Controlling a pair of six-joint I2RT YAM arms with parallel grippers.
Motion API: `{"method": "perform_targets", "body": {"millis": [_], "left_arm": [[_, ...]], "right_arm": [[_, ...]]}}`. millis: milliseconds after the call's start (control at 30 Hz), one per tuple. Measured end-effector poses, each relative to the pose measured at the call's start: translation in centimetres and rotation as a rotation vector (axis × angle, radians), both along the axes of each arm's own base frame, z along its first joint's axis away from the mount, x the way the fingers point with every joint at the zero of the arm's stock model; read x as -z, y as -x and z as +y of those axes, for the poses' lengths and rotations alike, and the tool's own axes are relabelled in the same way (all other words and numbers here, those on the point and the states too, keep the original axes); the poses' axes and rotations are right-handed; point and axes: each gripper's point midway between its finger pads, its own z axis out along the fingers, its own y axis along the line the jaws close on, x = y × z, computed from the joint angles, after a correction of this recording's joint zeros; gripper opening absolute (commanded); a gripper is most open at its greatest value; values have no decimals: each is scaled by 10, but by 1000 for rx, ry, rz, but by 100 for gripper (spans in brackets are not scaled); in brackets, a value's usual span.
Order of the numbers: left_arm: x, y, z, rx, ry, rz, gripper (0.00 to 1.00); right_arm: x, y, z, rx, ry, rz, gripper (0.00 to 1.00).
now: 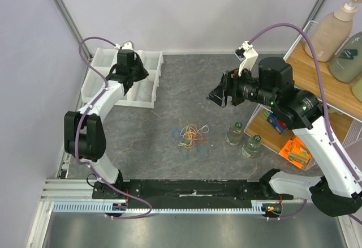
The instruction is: Untangle the cables
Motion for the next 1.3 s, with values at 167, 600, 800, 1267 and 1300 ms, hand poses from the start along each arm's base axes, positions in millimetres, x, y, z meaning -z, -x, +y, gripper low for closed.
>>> {"method": "perform_targets", "body": {"millis": [167, 600, 800, 1267, 1300], "left_arm": [[31, 11, -24, 44, 136, 132, 2], [28, 17, -35, 61, 462, 337, 2], [45, 10, -20, 33, 552, 423, 2], [85, -26, 0, -45, 530, 506, 2], [86, -28, 2, -46, 515, 504, 2]], "right_arm": [[0, 0, 0, 0, 0, 0, 75], [3, 0, -5, 22, 4, -7, 74], [2, 1, -6, 23, 3, -10, 74], [-1, 5, -9, 27, -4, -22, 74], [-1, 4, -9, 29, -3, -22, 74]]}}
